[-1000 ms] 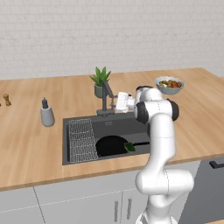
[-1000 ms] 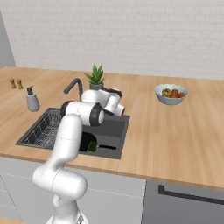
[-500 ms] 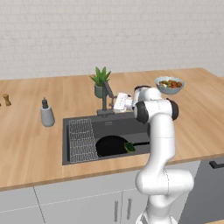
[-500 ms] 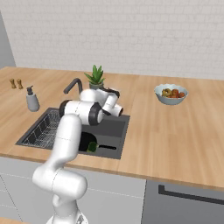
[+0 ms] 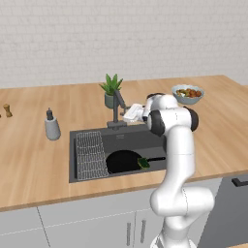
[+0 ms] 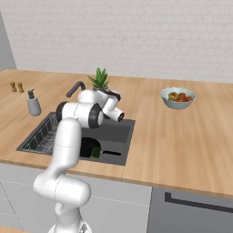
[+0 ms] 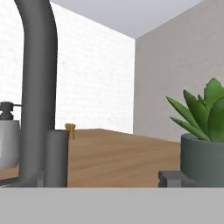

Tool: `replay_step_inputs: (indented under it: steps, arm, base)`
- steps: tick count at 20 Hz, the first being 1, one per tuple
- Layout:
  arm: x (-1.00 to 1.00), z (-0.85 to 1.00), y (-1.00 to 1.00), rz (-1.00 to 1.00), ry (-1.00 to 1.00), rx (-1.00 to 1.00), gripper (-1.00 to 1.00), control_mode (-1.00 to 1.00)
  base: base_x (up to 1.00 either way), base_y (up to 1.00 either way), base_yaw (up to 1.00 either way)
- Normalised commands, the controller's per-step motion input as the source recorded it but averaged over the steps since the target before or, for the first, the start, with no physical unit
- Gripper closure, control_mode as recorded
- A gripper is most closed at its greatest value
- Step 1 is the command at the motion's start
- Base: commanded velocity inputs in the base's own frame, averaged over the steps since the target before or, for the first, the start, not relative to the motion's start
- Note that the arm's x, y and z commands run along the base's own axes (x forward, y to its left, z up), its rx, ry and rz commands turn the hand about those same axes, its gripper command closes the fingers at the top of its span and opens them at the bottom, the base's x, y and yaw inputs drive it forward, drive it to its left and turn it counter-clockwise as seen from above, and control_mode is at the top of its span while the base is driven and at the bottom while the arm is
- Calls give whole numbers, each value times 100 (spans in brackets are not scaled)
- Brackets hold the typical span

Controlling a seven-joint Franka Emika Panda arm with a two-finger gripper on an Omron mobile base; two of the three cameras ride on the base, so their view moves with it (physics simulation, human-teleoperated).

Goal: Pick the pan and sponge and place them into the sink. Then turn on the water.

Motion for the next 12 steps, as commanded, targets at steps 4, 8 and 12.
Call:
replay_step_inputs:
  steps: [4, 8, 12]
  arm:
    - [8, 0, -15, -12, 1, 0, 100, -100]
    - [12, -6, -47, -10, 0, 0, 100, -100]
    - [18, -4, -61, -9, 0, 2, 100, -100]
  base:
    - [0, 0, 0]
    - [0, 0, 0]
    - [0, 0, 0]
